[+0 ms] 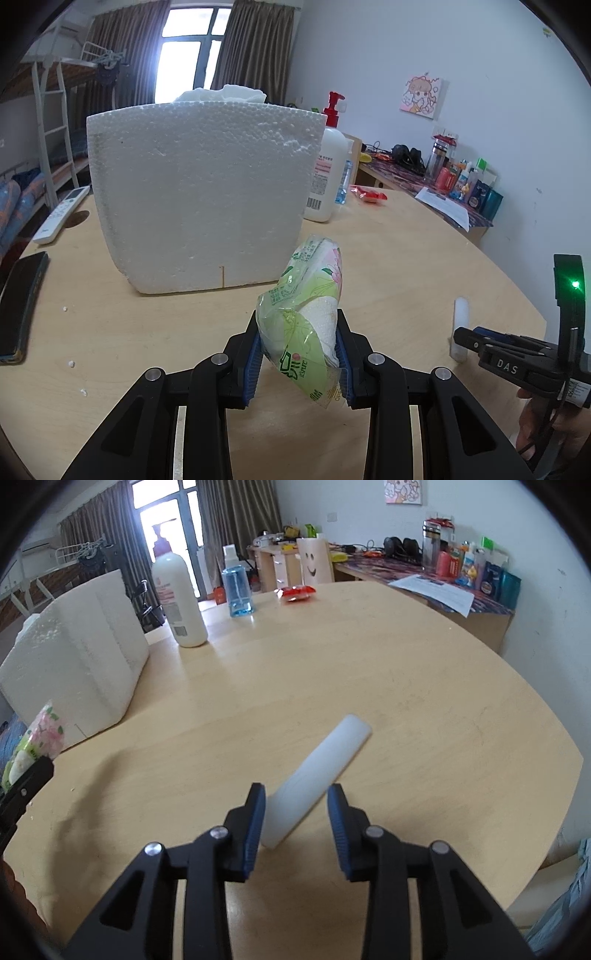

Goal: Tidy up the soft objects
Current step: 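Lift the white strip with the right gripper while the left gripper holds the packet, then carry the white strip and green packet in both grippers to the foam box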

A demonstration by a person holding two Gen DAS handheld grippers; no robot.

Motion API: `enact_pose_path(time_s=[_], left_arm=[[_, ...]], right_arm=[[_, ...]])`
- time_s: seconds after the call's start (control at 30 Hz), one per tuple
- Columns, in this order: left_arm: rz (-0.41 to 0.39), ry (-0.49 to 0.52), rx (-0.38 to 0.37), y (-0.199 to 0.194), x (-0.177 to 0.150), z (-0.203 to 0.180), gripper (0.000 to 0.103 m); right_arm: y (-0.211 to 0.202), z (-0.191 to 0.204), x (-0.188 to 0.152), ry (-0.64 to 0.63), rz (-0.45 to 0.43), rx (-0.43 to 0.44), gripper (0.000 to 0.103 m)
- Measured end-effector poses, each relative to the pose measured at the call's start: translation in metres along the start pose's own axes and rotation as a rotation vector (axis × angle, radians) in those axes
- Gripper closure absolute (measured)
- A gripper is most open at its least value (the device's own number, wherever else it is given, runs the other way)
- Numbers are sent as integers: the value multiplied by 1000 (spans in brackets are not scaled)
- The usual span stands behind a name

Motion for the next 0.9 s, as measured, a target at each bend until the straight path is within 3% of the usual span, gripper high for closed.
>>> enact_pose_path(time_s=[0.27,0.4,0.9], left_arm=[[-10,7,-2,-2,-1,-1,67],[-12,1,2,-3,-1,1,67],[-66,24,9,-26,-1,-6,67]], right_arm=[[11,4,4,18,9,18,64],[15,4,8,12,2,34,90],[-21,18,23,-55,-91,119,92]])
Point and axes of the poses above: each gripper's, at about its wrist camera, not at the fingertips, and y roughly the way its jaws point, z to its left, x to its top, the point moved 9 cm from there along y, roughly the way its jaws point, and after that the axes turned 15 degrees about x, right-handed, at the moved point
